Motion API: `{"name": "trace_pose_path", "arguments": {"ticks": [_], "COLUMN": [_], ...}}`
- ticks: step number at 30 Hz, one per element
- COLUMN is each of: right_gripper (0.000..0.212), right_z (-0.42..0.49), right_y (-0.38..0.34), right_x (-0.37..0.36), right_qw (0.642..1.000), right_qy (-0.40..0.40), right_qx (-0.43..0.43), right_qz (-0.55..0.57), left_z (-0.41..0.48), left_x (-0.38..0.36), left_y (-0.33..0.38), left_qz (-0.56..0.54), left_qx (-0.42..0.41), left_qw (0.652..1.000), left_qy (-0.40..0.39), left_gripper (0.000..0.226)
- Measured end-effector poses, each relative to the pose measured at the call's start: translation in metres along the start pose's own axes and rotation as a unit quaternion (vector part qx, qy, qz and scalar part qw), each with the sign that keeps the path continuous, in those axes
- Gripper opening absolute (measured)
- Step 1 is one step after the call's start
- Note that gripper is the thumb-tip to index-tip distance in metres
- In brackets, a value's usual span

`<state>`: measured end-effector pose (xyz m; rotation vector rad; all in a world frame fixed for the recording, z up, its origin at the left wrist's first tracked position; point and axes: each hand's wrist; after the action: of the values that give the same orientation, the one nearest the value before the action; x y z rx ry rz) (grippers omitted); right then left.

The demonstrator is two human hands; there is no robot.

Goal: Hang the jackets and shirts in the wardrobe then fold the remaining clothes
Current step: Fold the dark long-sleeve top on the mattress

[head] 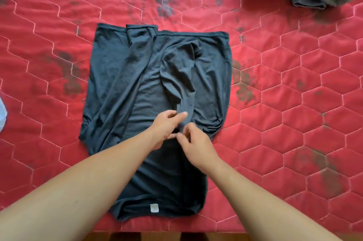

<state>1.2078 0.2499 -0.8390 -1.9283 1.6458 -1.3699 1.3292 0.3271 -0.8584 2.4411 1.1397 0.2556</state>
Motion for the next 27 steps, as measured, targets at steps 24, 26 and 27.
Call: {"name": "trace_pose_path", "arguments": {"ticks": [24,26,27], "right_gripper": [0.019,0.033,0.038], "right_z": [0.05,0.098,0.119], "right_y": [0.006,-0.005,-0.012], "right_x": [-0.016,0.011,0.019], "right_qw": [0.982,0.968,0.957], "right_qy": [0.173,0.173,0.159], "right_qx": [-0.075,-0.139,-0.16], "right_qz": [0.007,0.116,0.184], "left_z": [0.029,0.037,0.04], "left_x": [0.036,0.031,0.031], "left_y": [-0.01,-0.006,-0.004], "left_qz": [0.507,0.531,0.534], "left_qx": [-0.295,-0.28,-0.271], "left_qw": [0.796,0.784,0.784], "left_qy": [0.149,0.157,0.161], "left_gripper": [0.044,0.049,0.047]}}
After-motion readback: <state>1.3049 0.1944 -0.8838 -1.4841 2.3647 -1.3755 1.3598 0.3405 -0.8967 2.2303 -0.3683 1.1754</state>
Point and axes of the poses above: each hand's wrist, its own z-axis towards the middle knuckle, its own x-axis out of the back of the hand, y = z × x, and after that the axes turned 4 degrees about x, right-handed
